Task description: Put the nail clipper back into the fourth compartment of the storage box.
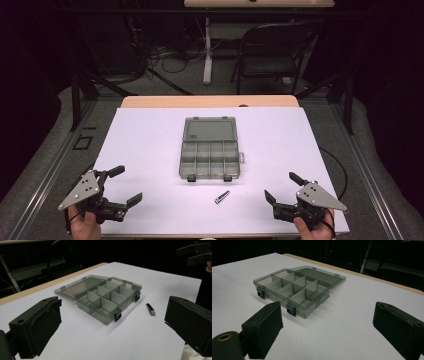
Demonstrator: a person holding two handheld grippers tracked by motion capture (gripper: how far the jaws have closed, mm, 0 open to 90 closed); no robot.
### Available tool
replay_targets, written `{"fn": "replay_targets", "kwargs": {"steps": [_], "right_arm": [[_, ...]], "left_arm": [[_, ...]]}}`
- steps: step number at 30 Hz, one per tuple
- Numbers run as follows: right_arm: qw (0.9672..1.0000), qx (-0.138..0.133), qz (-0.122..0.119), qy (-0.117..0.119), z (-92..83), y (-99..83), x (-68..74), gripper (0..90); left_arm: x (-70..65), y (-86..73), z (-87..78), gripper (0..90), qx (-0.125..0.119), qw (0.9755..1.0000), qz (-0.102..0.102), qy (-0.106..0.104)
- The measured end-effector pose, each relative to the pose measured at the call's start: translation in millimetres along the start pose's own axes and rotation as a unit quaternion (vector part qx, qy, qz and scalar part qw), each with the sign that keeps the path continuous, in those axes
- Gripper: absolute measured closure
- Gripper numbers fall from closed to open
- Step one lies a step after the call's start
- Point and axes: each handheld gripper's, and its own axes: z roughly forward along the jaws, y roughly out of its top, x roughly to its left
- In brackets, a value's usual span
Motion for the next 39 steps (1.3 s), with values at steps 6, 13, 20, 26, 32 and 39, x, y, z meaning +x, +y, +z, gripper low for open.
{"fn": "replay_targets", "kwargs": {"steps": [6, 13, 20, 26, 32, 39], "right_arm": [[0.9999, -0.002, 0.011, 0.005, 2.9, 2.4, -1.4, 10.7], [0.9994, 0.018, 0.012, 0.026, 7.8, 4.5, -1.4, 8.4], [0.9952, 0.073, 0.031, 0.056, 24.3, 12.1, 1.2, 10.3], [0.993, 0.083, 0.013, 0.084, 33.3, 18.5, 7.7, 6.6], [0.9918, 0.095, -0.007, 0.085, 46.2, 27.6, 16.3, 10.3], [0.9871, 0.115, -0.032, 0.107, 59.9, 31.8, 23.1, 23.5]], "left_arm": [[-1.4, 1.2, -2.0, 0.3, -0.002, 1.0, -0.002, 0.002], [-4.8, 3.5, -2.4, 0.4, 0.005, 1.0, 0.006, 0.004], [-7.6, 3.2, -6.5, 0.4, 0.003, 1.0, 0.003, 0.003], [-5.2, 4.7, -4.0, 0.4, 0.001, 1.0, 0.0, -0.002], [-2.3, 5.8, -0.4, 0.4, 0.004, 1.0, -0.003, -0.002], [-3.4, 6.4, 0.2, 0.5, 0.01, 0.9999, 0.0, -0.002]]}}
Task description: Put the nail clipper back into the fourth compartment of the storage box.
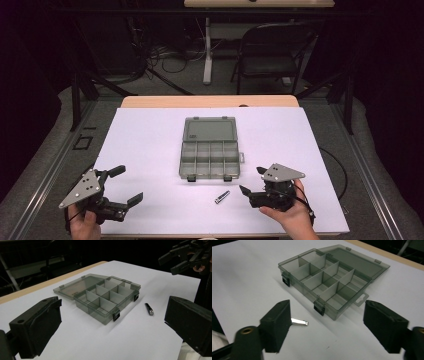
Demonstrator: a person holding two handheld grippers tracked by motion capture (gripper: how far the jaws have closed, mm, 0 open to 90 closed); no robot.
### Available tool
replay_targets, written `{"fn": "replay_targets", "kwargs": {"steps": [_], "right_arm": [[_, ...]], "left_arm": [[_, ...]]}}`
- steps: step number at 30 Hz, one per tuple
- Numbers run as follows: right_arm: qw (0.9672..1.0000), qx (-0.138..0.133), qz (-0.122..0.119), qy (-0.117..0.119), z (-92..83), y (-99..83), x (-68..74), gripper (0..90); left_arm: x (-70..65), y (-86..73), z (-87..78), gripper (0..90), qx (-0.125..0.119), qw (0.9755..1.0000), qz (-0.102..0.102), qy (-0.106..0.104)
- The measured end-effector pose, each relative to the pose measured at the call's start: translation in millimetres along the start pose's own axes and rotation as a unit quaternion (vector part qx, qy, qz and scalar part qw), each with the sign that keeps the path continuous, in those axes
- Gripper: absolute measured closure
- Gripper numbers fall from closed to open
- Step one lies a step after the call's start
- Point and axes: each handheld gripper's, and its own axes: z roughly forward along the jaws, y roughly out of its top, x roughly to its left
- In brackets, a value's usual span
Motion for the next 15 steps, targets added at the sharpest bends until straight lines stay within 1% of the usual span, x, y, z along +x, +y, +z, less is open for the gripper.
{"fn": "replay_targets", "kwargs": {"steps": [2, 3, 5, 7, 9, 10, 11, 13, 15], "right_arm": [[0.9999, 0.011, -0.001, 0.01, 5.5, 0.9, -1.5, 29.4], [0.9999, 0.011, -0.001, 0.01, 5.5, 0.9, -1.5, 29.4], [0.9998, 0.013, -0.008, 0.013, 8.6, 1.0, -1.7, 33.0], [0.9994, 0.023, -0.018, 0.018, 11.8, 2.7, -1.2, 35.8], [0.9993, 0.027, -0.018, 0.019, 12.6, 3.3, -0.8, 36.3], [0.9991, 0.032, -0.019, 0.019, 13.2, 4.4, -0.8, 40.0], [0.9986, 0.038, -0.019, 0.031, 14.9, 5.9, -0.9, 42.4], [0.9984, 0.041, -0.02, 0.033, 16.0, 6.5, -0.9, 43.1], [0.9978, 0.049, -0.03, 0.033, 18.6, 7.7, -0.5, 43.0]], "left_arm": [[-0.1, 0.0, -0.1, 0.7, 0.002, 1.0, 0.0, 0.0], [-0.2, -0.1, -0.2, 0.7, 0.003, 1.0, 0.0, 0.002], [0.1, 0.1, -0.4, 0.7, 0.004, 1.0, -0.002, 0.002], [1.1, 0.3, 0.2, 0.8, 0.002, 1.0, -0.005, 0.003], [1.3, 0.3, 0.5, 0.9, 0.003, 1.0, -0.005, 0.003], [1.1, 0.3, 0.7, 0.9, 0.004, 1.0, -0.005, 0.004], [0.9, 0.2, 0.8, 0.9, 0.004, 1.0, -0.005, 0.003], [0.1, 0.2, 0.9, 0.9, 0.005, 1.0, -0.005, 0.003], [-0.3, 0.3, 1.0, 0.9, 0.008, 1.0, -0.003, 0.003]]}}
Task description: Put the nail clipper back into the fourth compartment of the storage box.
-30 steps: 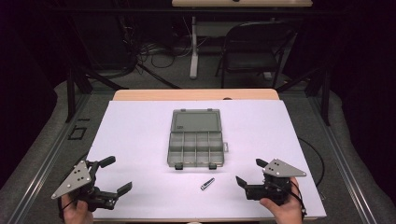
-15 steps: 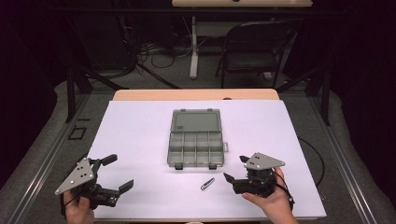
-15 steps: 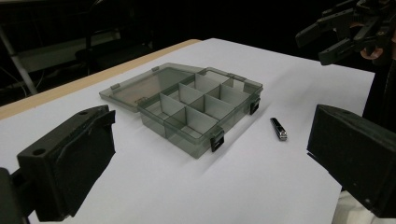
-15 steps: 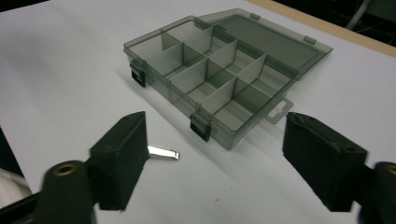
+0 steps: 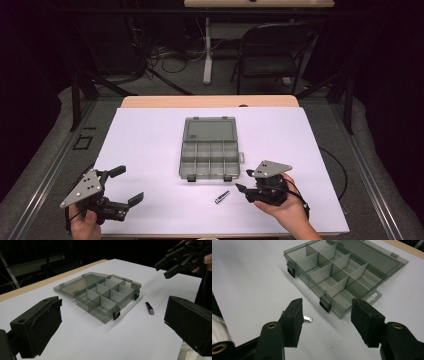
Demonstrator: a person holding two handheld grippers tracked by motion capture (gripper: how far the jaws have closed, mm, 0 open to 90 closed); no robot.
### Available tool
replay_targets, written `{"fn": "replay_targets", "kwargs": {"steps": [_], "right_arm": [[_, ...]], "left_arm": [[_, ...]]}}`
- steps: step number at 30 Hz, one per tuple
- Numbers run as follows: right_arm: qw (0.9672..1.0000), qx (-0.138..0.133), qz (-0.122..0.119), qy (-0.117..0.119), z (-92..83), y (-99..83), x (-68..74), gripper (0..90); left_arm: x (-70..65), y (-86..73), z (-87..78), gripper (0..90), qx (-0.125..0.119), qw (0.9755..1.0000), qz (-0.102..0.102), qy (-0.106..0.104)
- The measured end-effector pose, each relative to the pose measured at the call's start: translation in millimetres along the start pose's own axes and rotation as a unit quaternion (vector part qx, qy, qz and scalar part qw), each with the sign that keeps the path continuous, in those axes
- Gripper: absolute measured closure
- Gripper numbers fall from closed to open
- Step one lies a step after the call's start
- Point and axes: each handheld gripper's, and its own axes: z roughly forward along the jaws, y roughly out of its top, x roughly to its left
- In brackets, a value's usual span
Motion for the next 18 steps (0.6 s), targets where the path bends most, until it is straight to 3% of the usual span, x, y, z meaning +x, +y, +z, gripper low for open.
{"fn": "replay_targets", "kwargs": {"steps": [2, 10, 18], "right_arm": [[0.9999, 0.008, -0.012, 0.001, 3.9, 1.7, 0.7, 42.6], [0.9994, 0.023, -0.022, 0.011, 13.3, 6.3, 0.9, 40.1], [0.9962, 0.064, -0.043, 0.041, 24.0, 14.1, 2.4, 41.3]], "left_arm": [[0.1, 0.0, 0.6, 0.9, 0.002, 1.0, 0.001, 0.001], [0.4, -0.1, 0.5, 0.9, 0.001, 1.0, -0.001, 0.002], [1.9, -0.3, 0.3, 1.2, 0.005, 1.0, -0.005, 0.002]]}}
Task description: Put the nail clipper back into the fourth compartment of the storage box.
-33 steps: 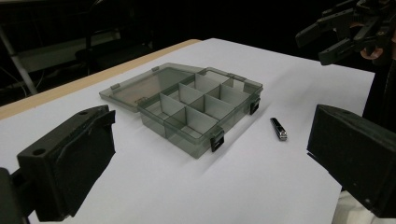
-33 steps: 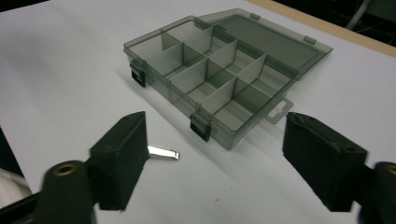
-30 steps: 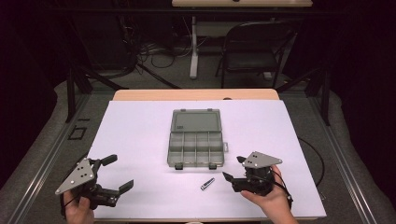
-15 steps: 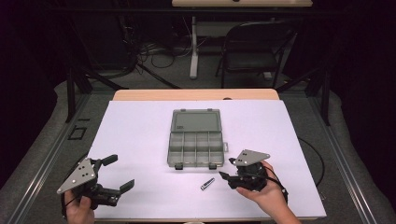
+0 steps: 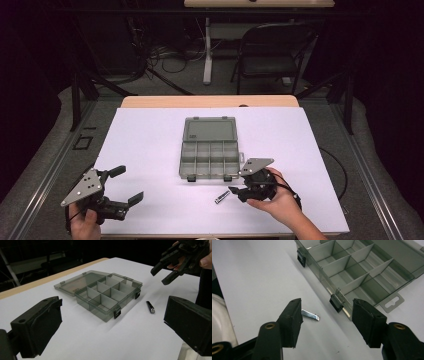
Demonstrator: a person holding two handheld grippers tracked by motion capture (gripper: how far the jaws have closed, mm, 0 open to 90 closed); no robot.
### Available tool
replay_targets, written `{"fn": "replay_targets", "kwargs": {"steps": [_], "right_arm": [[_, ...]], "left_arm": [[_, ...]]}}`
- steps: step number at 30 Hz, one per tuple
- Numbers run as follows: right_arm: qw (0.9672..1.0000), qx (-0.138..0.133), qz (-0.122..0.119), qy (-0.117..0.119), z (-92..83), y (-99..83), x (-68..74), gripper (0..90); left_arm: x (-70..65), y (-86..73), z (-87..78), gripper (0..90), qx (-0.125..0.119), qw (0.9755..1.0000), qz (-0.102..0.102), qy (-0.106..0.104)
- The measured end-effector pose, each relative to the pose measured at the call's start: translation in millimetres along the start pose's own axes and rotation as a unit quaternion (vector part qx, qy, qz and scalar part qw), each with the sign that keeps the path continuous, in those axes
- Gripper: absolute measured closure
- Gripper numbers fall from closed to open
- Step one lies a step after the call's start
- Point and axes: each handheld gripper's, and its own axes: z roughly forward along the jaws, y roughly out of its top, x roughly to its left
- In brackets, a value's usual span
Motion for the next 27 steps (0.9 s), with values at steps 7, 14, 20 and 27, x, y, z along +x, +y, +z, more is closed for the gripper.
{"fn": "replay_targets", "kwargs": {"steps": [7, 14, 20, 27], "right_arm": [[0.9991, 0.018, -0.023, 0.029, 6.6, 6.3, 0.4, 43.8], [0.9972, 0.039, -0.043, 0.046, 18.8, 10.4, 0.7, 43.8], [0.9946, 0.061, -0.064, 0.054, 26.9, 14.6, 0.2, 44.3], [0.9913, 0.077, -0.082, 0.069, 33.3, 20.7, 1.5, 44.5]], "left_arm": [[1.1, 0.2, -1.3, 1.2, 0.0, 1.0, -0.003, -0.001], [-0.2, 0.0, 0.6, 1.7, 0.005, 1.0, 0.002, -0.003], [0.4, 0.0, 0.4, 1.7, 0.005, 1.0, 0.001, -0.003], [0.4, -0.6, 1.5, 1.7, 0.006, 1.0, 0.001, -0.004]]}}
